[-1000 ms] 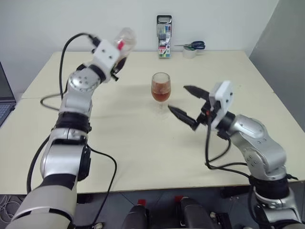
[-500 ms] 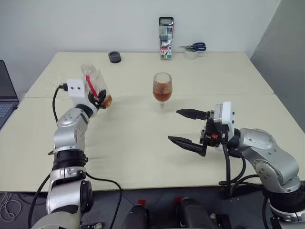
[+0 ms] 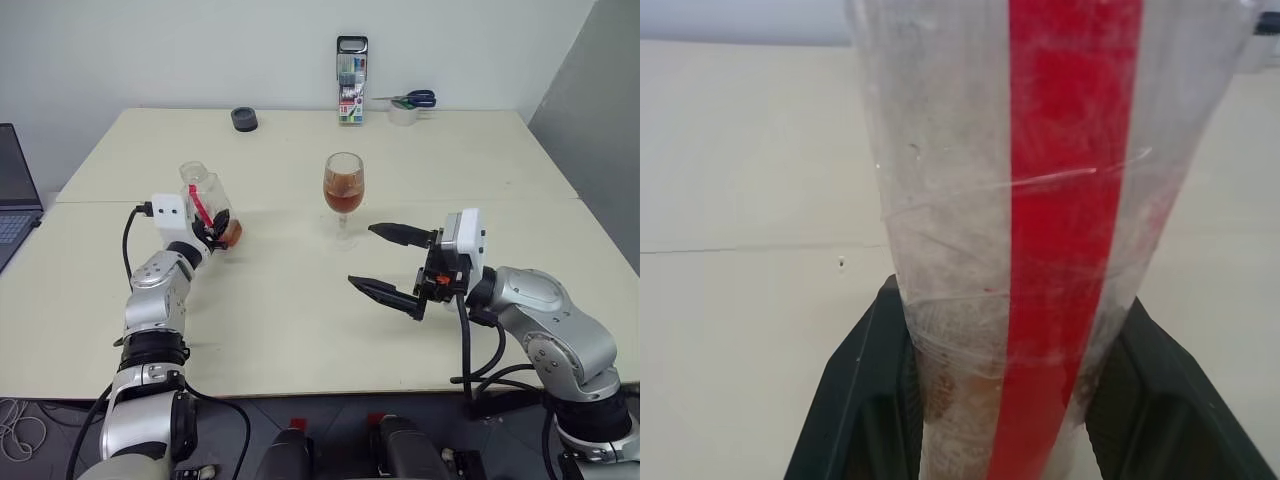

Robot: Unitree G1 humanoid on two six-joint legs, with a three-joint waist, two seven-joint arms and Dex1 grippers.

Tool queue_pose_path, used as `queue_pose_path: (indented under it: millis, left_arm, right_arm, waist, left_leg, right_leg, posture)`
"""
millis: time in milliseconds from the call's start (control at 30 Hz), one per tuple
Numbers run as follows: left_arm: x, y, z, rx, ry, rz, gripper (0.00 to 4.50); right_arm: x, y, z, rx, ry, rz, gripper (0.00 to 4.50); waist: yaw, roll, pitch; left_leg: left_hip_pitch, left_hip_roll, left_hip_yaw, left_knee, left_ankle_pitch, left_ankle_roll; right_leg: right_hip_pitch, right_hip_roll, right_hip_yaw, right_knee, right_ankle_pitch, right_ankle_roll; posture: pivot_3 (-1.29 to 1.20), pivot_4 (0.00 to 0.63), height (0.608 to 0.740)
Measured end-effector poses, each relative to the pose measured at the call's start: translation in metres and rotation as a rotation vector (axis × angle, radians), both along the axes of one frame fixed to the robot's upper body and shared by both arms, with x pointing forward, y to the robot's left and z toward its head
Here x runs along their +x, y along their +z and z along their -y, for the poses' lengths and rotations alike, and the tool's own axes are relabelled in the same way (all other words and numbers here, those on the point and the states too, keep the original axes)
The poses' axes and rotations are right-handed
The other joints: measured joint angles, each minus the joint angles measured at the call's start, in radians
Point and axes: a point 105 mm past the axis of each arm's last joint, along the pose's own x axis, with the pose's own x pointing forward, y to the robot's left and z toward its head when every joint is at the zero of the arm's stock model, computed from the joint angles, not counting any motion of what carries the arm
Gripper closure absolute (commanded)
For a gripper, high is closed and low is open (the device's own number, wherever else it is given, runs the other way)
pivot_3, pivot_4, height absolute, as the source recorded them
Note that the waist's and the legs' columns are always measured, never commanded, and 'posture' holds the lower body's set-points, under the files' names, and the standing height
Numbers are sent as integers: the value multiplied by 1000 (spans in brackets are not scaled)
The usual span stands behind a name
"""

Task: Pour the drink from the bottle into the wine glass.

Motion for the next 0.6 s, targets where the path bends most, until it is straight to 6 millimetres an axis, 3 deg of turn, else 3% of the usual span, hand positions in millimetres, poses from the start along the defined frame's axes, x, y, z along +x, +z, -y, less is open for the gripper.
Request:
queue_pose_path:
  millis: [100, 400, 600]
  left_arm:
    - [0, -1, -1, 0, 4, 7, 2843]
    - [0, -15, -4, -5, 14, -26, 32]
    - [-7, -20, -5, 8, 14, -36, 32]
  right_arm:
    - [1, 2, 0, 1, -7, 7, 0]
    - [6, 1, 0, -7, -38, -18, 0]
    - [6, -5, 3, -4, -76, -58, 0]
  waist:
    - [0, 0, 0]
    - [0, 0, 0]
    - [0, 0, 0]
  left_leg:
    - [0, 0, 0, 0, 0, 0]
    - [0, 0, 0, 0, 0, 0]
    - [0, 0, 0, -1, 0, 0]
  right_leg:
    - [0, 0, 0, 0, 0, 0]
    - [0, 0, 0, 0, 0, 0]
    - [0, -1, 0, 0, 0, 0]
  posture:
    - [0, 150, 740]
    - [0, 150, 740]
    - [0, 150, 740]
